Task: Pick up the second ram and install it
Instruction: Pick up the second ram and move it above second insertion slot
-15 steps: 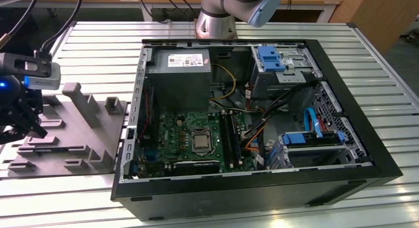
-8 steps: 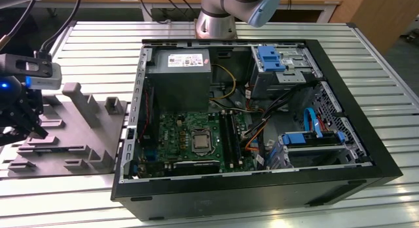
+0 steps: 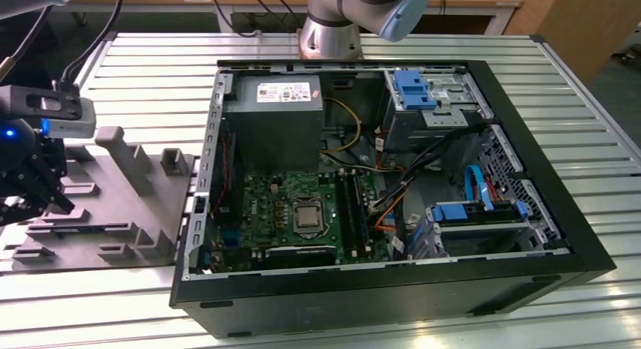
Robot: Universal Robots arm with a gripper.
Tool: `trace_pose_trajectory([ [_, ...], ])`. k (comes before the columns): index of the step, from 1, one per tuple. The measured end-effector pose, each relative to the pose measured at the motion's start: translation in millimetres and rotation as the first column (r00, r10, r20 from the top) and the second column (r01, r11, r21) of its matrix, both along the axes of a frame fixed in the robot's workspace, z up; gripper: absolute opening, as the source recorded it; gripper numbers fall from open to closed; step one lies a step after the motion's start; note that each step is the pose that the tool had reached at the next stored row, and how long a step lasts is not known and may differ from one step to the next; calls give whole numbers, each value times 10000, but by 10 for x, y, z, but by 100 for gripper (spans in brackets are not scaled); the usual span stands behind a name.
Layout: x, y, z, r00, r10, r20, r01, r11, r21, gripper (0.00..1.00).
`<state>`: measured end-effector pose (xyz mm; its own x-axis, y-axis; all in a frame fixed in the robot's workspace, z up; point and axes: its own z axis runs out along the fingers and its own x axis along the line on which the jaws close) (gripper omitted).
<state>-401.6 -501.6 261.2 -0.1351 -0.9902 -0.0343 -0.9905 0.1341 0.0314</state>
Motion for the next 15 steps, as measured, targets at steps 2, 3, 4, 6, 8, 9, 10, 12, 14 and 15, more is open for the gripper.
trace_pose_trajectory([
  [2, -11, 2, -10, 10000, 5, 0, -5, 10000, 0, 10],
  [3, -17, 3, -14, 10000, 9, 0, -9, 10000, 0, 10],
  [4, -24, 4, -18, 10000, 11, 0, -11, 10000, 0, 10],
  [6, -37, 7, -29, 10000, 15, 1, -15, 10000, 1, 10],
  [8, -51, 12, -43, 10000, 20, 1, -20, 10000, 3, 10],
  [9, -58, 15, -49, 10000, 22, 1, -22, 10000, 3, 10],
  [10, -64, 17, -56, 10000, 24, 1, -24, 10000, 4, 10],
  [12, -76, 22, -66, 10000, 28, 1, -28, 10000, 4, 10],
  [14, -89, 27, -76, 10000, 31, 2, -31, 10000, 4, 10],
  [15, -93, 28, -82, 10000, 39, 2, -39, 10000, 4, 10],
])
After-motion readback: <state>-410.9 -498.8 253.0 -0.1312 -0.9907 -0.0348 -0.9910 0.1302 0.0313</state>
